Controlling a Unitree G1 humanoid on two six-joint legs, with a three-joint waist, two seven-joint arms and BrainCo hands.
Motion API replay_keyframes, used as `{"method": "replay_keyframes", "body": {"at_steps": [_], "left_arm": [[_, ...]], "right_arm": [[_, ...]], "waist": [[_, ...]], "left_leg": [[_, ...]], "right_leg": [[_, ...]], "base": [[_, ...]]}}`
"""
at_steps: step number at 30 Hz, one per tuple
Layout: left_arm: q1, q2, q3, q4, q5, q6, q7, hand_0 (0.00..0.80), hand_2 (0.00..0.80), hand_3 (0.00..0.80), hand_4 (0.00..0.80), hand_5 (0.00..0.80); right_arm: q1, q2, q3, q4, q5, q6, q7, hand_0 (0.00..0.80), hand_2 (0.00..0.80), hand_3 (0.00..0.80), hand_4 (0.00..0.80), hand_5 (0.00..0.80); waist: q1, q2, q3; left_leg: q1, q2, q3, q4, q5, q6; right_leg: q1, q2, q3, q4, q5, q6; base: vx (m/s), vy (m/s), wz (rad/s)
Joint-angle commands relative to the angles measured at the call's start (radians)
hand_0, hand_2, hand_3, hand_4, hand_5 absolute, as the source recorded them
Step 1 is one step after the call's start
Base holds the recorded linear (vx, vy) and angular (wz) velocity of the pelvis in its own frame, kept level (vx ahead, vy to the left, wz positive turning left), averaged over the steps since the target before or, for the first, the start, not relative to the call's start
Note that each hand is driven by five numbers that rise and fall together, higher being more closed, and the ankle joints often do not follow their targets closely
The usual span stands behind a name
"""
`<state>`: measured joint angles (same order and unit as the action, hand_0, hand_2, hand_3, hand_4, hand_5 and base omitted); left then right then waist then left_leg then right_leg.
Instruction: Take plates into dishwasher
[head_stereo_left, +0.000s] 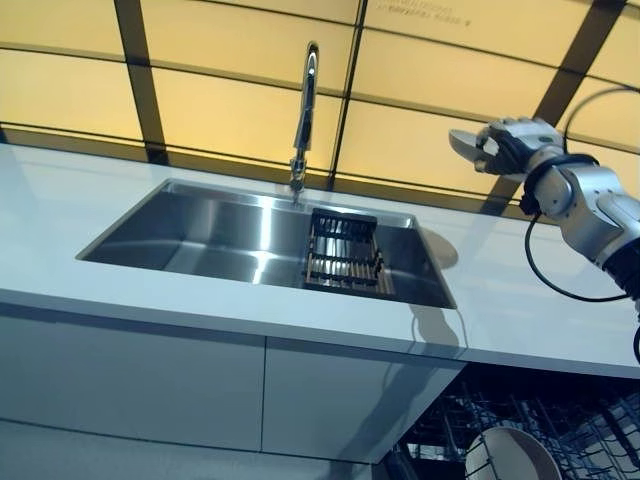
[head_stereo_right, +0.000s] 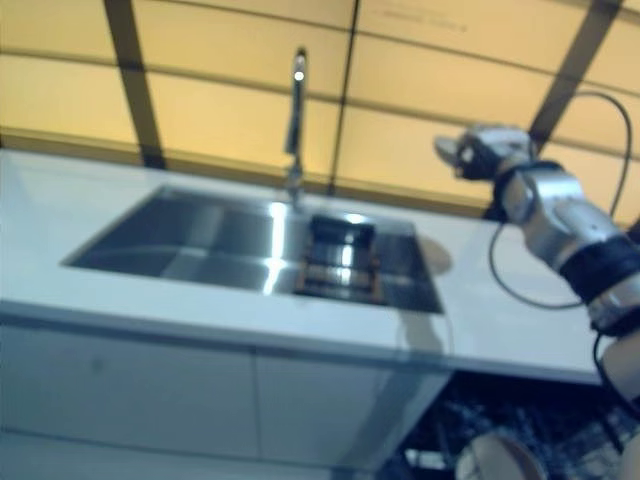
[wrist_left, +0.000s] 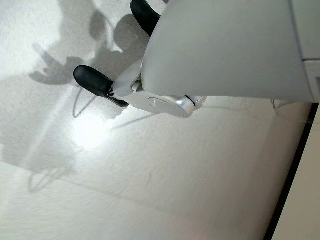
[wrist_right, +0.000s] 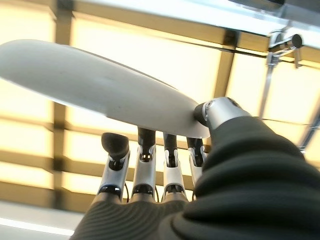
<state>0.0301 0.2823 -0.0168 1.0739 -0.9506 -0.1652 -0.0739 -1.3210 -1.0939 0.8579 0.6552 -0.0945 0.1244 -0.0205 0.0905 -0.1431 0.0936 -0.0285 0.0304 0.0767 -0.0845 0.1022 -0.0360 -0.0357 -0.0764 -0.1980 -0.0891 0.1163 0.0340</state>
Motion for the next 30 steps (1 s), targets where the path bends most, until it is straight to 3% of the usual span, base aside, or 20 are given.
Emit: {"method": "replay_keyframes", "body": {"at_steps": [1,9,20,22,26,30], "left_arm": [[-0.03,0.027,0.002,0.054,0.07,-0.037,-0.044,0.0,0.0,0.0,0.0,0.0],[-0.039,0.036,0.002,0.085,0.097,-0.039,-0.06,0.0,0.0,0.0,0.0,0.0],[-0.044,0.049,0.054,0.131,0.108,-0.064,-0.077,0.0,0.0,0.0,0.0,0.0],[-0.043,0.055,0.079,0.141,0.107,-0.065,-0.081,0.0,0.0,0.0,0.0,0.0],[-0.04,0.058,0.091,0.148,0.108,-0.069,-0.087,0.0,0.0,0.0,0.0,0.0],[-0.039,0.06,0.117,0.159,0.115,-0.073,-0.098,0.0,0.0,0.0,0.0,0.0]], "right_arm": [[-0.053,-0.07,-0.057,0.112,0.07,0.011,-0.006,0.8,0.8,0.8,0.8,0.8],[0.1,-0.15,-0.219,0.142,0.188,-0.023,0.054,0.8,0.8,0.8,0.8,0.8],[0.515,-0.225,-0.628,0.159,0.382,-0.045,0.2,0.8,0.8,0.8,0.8,0.8],[0.632,-0.227,-0.738,0.139,0.431,-0.026,0.262,0.8,0.8,0.8,0.8,0.8],[0.702,-0.22,-0.796,0.129,0.455,-0.021,0.284,0.8,0.8,0.8,0.8,0.8],[0.864,-0.19,-0.937,0.119,0.507,-0.001,0.372,0.8,0.8,0.8,0.8,0.8]], "waist": [[-0.01,-0.018,-0.019],[-0.071,-0.011,-0.033],[-0.148,-0.003,-0.04],[-0.166,0.0,-0.04],[-0.175,0.001,-0.04],[-0.195,0.001,-0.035]], "left_leg": [[0.067,-0.011,0.017,-0.003,-0.104,0.021],[0.094,0.005,0.07,-0.003,-0.114,0.02],[0.122,0.023,0.122,-0.003,-0.126,0.017],[0.128,0.024,0.13,-0.003,-0.129,0.015],[0.13,0.026,0.137,-0.003,-0.129,0.014],[0.136,0.033,0.149,-0.003,-0.133,0.011]], "right_leg": [[0.038,-0.073,0.015,0.002,0.015,0.127],[0.029,-0.063,0.063,0.002,0.024,0.13],[0.022,-0.047,0.121,0.002,0.027,0.124],[0.02,-0.041,0.134,0.002,0.026,0.12],[0.019,-0.038,0.14,0.002,0.026,0.118],[0.016,-0.031,0.155,0.002,0.025,0.114]], "base": [[0.027,-0.015,-0.2],[0.004,-0.024,-0.23],[-0.001,-0.034,-0.21],[-0.003,-0.037,-0.1],[-0.005,-0.011,-0.16],[-0.012,-0.039,-0.04]]}}
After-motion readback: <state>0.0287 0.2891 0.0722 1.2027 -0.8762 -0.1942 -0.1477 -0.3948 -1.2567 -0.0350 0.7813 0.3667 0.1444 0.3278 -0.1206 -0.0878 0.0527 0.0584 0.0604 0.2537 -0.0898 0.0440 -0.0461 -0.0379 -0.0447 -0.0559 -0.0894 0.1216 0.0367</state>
